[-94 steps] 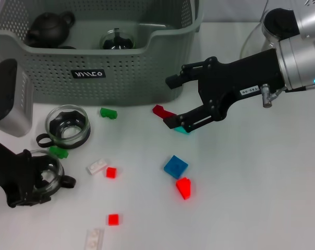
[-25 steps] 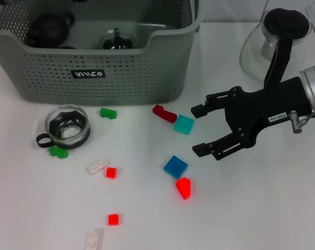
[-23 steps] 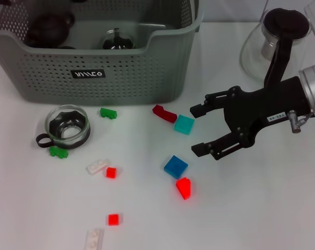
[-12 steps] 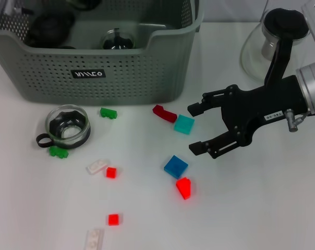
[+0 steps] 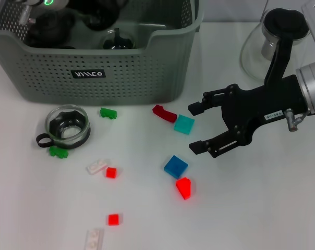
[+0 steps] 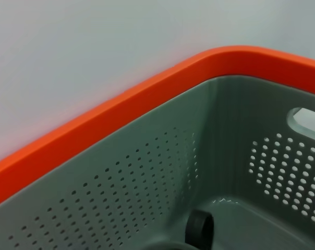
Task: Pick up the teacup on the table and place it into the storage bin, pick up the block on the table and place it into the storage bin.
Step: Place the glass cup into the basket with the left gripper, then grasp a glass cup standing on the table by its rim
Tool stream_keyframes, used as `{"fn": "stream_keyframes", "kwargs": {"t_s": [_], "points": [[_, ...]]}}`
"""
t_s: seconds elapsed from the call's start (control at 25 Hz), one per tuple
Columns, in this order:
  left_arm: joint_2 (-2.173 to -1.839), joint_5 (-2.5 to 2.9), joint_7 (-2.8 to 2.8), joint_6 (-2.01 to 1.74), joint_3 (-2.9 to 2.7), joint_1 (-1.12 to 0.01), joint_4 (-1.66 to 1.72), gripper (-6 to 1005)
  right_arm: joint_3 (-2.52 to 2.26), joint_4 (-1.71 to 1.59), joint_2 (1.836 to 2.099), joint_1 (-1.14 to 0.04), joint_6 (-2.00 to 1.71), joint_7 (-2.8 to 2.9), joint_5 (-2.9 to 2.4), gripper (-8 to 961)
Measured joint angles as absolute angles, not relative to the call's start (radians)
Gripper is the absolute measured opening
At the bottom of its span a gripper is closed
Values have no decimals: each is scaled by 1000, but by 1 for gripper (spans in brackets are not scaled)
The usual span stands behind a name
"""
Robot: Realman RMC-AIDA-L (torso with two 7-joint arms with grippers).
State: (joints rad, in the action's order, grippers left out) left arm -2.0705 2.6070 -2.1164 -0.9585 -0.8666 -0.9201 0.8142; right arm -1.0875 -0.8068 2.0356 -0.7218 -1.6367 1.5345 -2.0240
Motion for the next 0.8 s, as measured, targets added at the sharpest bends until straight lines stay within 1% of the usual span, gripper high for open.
{"fn": "stream_keyframes", "kwargs": {"t_s": [0.16, 0.4, 0.52, 0.6, 0.8], "points": [[-2072, 2607, -2117, -958, -867, -916, 810, 225, -1088, -807, 2036, -722, -1636, 1534, -2024, 919], [-2074, 2601, -2117, -948, -863, -910, 813, 347, -1089, -807, 2035, -722, -1635, 1534, -2024, 916], [-2072, 2604, -2139, -993, -857, -906, 881, 408, -1088, -807, 2033, -720, -1632, 1533, -2023, 915], [-2062, 2598, -2180, -1077, -850, -895, 980, 449, -1088, -807, 2031, -720, -1631, 1533, -2023, 914], [-2046, 2478, -2238, -1363, -733, -855, 1270, 690, -1084, -807, 2029, -719, -1629, 1532, -2023, 911]]}}
